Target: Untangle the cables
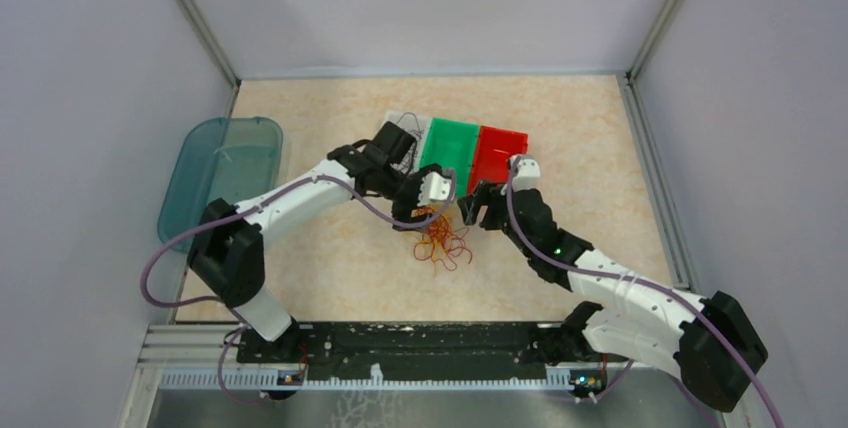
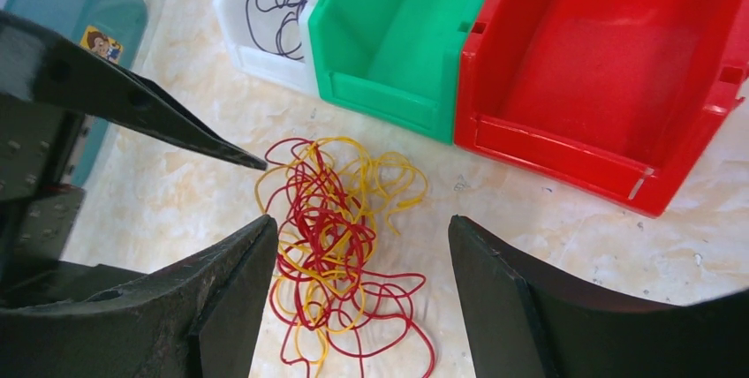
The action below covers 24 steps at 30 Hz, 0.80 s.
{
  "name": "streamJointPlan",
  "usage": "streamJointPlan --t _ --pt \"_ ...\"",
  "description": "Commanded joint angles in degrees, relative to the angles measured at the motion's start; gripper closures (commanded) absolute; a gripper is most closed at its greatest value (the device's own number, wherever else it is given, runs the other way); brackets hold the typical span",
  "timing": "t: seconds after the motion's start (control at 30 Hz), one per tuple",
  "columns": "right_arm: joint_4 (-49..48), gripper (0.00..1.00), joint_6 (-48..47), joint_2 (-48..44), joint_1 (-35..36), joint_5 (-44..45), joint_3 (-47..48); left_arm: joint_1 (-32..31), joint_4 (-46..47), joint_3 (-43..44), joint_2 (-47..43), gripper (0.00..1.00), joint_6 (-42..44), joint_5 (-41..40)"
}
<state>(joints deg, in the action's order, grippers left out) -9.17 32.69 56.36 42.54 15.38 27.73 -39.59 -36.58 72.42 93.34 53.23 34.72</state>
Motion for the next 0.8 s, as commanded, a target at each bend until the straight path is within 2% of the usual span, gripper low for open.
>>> streamJointPlan --t 0.0,0.07,0.23,0.37,0.53,0.67,0.77 --pt "1.18 0.28 1.03 -3.58 -1.03 0.91 -0.63 -2.06 -0.30 1.90 3.09 0.18 8.05 -2.08" --pt "2.06 0.28 1.07 -4.60 -1.25 0.96 -0.84 -2.74 -0.59 2.18 4.12 0.23 10.60 -2.47" --pt "3.01 0.28 0.77 -5.56 -1.74 0.65 -0.82 -3.20 -0.97 2.76 5.43 0.48 13.71 -2.57" --pt "2.47 0.29 0.60 -4.78 -1.89 -0.19 -0.74 -3.51 -4.29 4.88 5.49 0.63 14.80 -1.04" --pt "1.39 0.30 0.56 -3.53 -2.02 -1.13 -0.60 -3.77 -7.16 6.61 4.65 0.74 14.18 -0.24" --pt "1.00 0.30 0.54 -3.10 -2.03 -1.55 -0.65 -4.04 -3.07 4.05 3.34 0.87 12.04 -2.91" --pt "1.00 0.30 0.27 -3.39 -2.09 -2.20 -0.45 -4.24 0.31 2.13 2.81 0.92 9.80 -5.75"
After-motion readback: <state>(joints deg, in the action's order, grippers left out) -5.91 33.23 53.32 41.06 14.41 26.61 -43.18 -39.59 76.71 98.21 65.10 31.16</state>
